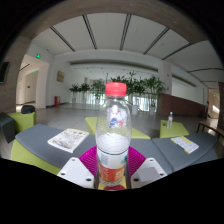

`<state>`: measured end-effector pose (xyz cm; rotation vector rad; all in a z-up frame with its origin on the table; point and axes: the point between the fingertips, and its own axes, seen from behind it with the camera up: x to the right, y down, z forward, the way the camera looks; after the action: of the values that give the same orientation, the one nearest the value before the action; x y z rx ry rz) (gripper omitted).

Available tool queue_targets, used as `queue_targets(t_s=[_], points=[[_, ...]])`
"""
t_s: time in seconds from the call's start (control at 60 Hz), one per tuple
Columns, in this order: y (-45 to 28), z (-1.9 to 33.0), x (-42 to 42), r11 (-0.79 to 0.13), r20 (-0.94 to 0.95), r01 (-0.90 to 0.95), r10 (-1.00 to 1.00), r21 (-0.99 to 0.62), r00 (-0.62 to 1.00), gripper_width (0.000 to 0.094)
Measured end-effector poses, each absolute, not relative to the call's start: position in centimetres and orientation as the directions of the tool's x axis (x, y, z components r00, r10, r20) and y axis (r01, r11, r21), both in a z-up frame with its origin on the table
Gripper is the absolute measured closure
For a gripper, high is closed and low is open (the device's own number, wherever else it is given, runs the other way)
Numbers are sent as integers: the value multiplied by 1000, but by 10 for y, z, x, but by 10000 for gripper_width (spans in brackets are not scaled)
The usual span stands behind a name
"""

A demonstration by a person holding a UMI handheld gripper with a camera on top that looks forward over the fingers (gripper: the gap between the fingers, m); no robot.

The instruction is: Pour water

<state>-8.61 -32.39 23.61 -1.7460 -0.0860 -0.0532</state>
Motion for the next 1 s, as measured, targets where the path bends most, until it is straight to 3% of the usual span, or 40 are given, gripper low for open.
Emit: queue_targets(t_s=[0.25, 0.35, 0.383, 0.5, 0.517, 0.533, 0.633, 0.75, 0.8, 0.85, 1.0], points=[[-311, 157, -75, -278, 81, 81, 12, -957, 997, 579], [-313, 111, -57, -320, 79, 75, 0, -944, 997, 570], [-312, 128, -58, -273, 60, 57, -2, -960, 998, 575], [-315, 119, -57, -253, 44, 40, -9, -967, 999, 549], [-315, 118, -57, -255, 49, 45, -8, -966, 999, 478], [-315, 118, -57, -256, 53, 49, -8, -966, 999, 495], [-314, 118, -57, -296, 67, 57, -25, -953, 997, 399], [-327, 131, -51, -323, 73, 44, -79, -945, 994, 57], [-338, 139, -50, -331, 89, 55, -88, -942, 992, 105], [-350, 150, -52, -326, 109, 72, -95, -943, 989, 69], [-397, 183, -65, -328, 135, 97, -95, -940, 986, 80]])
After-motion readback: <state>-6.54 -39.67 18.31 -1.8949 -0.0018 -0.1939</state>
